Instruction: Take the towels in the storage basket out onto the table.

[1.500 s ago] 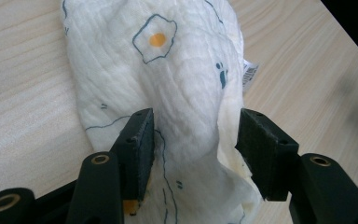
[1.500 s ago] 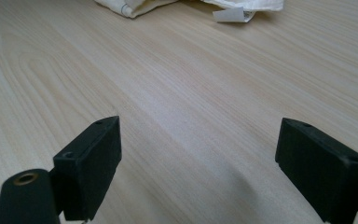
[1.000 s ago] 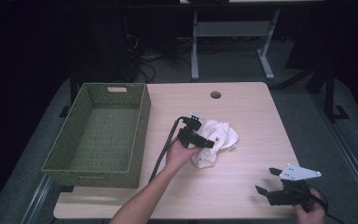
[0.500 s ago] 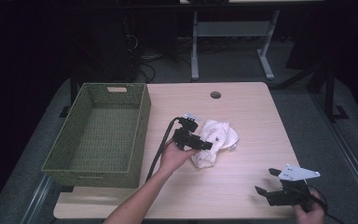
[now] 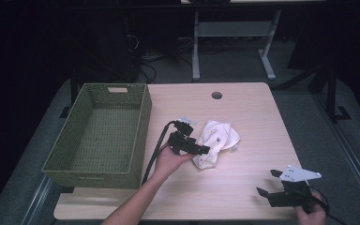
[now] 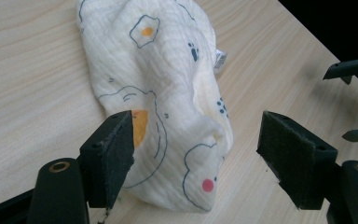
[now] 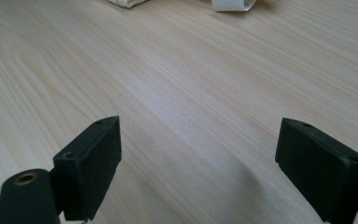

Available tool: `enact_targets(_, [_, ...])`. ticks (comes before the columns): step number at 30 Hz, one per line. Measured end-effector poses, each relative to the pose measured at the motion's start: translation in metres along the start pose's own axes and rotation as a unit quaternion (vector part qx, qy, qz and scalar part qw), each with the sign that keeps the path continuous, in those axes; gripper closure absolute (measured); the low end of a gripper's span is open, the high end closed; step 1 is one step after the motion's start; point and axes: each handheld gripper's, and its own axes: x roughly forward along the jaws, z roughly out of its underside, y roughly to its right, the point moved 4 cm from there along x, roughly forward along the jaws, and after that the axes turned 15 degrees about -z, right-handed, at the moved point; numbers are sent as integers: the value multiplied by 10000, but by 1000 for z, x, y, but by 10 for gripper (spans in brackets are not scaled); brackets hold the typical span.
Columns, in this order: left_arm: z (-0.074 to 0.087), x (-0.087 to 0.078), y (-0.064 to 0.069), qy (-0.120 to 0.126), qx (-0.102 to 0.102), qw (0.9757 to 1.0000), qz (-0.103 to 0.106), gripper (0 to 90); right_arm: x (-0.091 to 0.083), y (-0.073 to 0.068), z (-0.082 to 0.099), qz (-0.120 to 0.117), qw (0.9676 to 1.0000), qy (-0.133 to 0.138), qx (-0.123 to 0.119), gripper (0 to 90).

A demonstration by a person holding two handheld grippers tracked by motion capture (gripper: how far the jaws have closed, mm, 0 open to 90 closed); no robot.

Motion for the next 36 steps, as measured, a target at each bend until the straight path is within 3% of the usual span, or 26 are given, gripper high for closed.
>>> enact_targets(11, [18, -4, -5, -23, 58, 9999, -104, 266, 0, 1, 1, 33, 10000, -2, 37, 140])
enact_targets(16, [25, -5, -3, -50, 80, 9999, -52, 265, 0, 2, 1, 41, 10000, -4, 40, 140])
enact_targets(22, [35, -7, -1, -40, 209, 9997, -148, 266, 0, 1, 1, 38, 10000, -5, 37, 140])
enact_targets(31, [49, -14, 0, -2, 141, 9999, -20, 266, 1, 1, 1, 40, 10000, -18, 36, 140])
enact_targets(36, [55, -19, -1, 44, 221, 9997, -86, 266, 1, 1, 1, 43, 10000, -22, 30, 140])
